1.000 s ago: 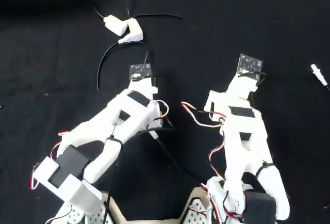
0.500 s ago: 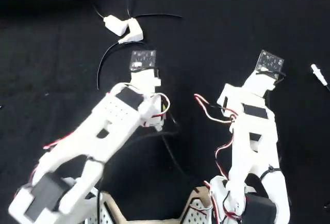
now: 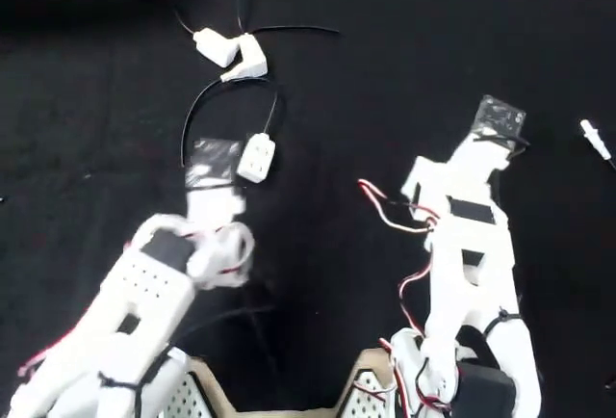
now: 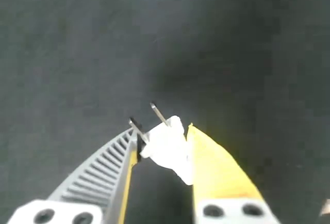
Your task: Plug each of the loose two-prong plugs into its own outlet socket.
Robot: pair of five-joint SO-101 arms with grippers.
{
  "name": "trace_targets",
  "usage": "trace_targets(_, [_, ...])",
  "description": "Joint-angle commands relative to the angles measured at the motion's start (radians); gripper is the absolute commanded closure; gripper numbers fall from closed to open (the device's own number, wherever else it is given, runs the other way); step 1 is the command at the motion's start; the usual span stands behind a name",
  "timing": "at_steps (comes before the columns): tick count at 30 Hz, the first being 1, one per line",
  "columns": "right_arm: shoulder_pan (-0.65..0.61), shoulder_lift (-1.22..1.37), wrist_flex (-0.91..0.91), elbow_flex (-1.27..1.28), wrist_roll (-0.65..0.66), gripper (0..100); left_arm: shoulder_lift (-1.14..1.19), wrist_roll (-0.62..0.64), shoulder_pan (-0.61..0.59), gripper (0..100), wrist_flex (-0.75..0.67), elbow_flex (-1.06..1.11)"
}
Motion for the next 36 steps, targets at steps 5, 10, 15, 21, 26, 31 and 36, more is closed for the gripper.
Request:
trace_targets(5, [-0.04,-0.028,-0.018,0.001,-0.002,83.1,-0.247,-0.213,-0.308,97,-0.043,0.228])
trace_targets(10, [-0.041,-0.028,-0.018,0.002,-0.002,83.0,-0.351,-0.279,-0.331,96,-0.043,0.321])
trace_targets(15, [-0.041,-0.028,-0.018,0.002,-0.002,83.0,-0.423,-0.275,-0.274,73,-0.041,0.332])
trace_targets(21, [-0.043,-0.028,-0.018,0.002,-0.002,83.0,-0.48,-0.163,-0.122,56,-0.044,0.375])
trace_targets(26, [-0.06,-0.028,-0.018,0.001,0.0,82.9,-0.496,-0.12,-0.07,57,-0.206,0.414])
trace_targets(31, [-0.08,-0.028,-0.017,0.002,0.041,83.1,-0.503,-0.127,-0.071,57,-0.19,0.437])
trace_targets(36, [-0.08,-0.028,-0.017,0.004,0.043,83.2,-0.503,-0.13,-0.079,57,-0.066,0.406])
